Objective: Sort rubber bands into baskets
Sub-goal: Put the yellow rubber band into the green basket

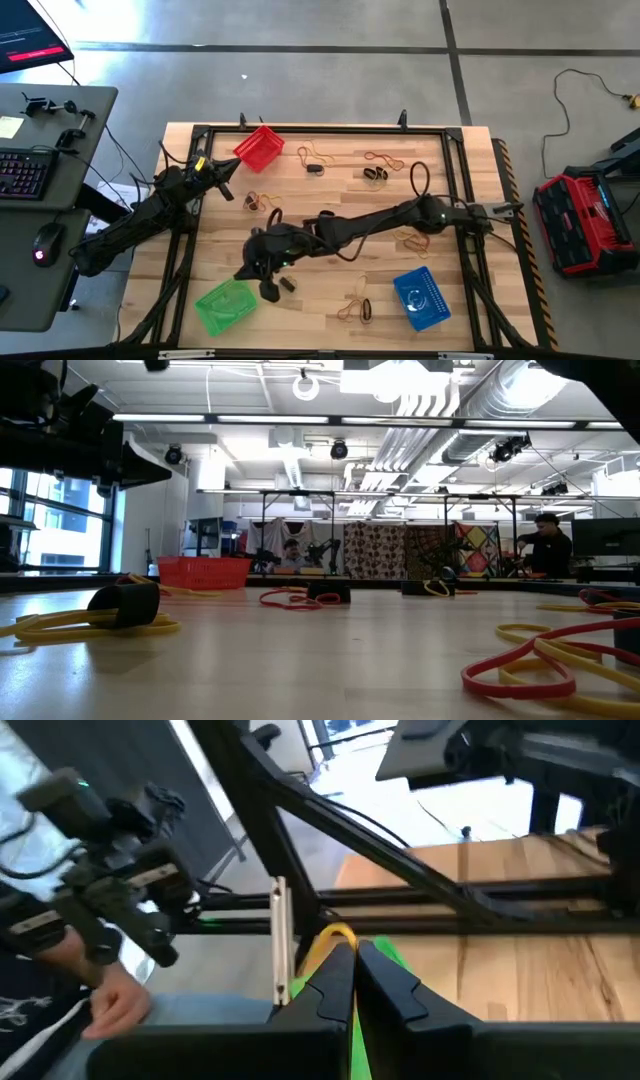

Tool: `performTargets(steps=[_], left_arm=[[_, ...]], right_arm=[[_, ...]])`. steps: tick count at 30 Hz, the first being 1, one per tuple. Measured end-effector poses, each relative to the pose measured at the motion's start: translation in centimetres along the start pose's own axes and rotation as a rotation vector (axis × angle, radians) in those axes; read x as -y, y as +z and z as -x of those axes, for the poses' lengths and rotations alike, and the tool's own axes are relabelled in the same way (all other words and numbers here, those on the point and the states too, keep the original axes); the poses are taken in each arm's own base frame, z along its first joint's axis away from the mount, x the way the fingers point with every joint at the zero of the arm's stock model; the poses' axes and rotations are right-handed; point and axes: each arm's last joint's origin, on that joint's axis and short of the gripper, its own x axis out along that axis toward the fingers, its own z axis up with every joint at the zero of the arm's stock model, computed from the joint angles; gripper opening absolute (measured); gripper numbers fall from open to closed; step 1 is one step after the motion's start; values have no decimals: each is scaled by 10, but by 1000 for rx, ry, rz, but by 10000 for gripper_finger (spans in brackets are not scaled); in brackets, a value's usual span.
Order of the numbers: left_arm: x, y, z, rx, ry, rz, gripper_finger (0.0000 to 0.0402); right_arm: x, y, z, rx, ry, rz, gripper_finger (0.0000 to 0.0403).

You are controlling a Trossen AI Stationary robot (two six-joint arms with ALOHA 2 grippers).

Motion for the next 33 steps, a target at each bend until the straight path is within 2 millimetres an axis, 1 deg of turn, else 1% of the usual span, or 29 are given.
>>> performTargets(steps=[2,8,14,20,24,30,33], left_arm=[[0,0,0,0,0,0,1],[0,0,0,-3,1,0,1],[0,0,0,-4,1,0,1],[0,-1,0,-8,-1,0,1],[0,-1,-1,-11,-1,0,1],[0,-1,-1,-15,0,0,1],[0,-1,-1,-13,1,0,1]], right_arm=[[2,-4,-4,-3,-7,-12,0],[2,-7,-10,38,7,-24,0],[0,-23,-22,10,-1,-47,0],[-2,-30,-28,21,-14,-44,0],[4,-35,-33,32,-35,-56,0],[11,-51,-45,33,-23,-108,0],[14,-57,-49,24,-34,-128,0]])
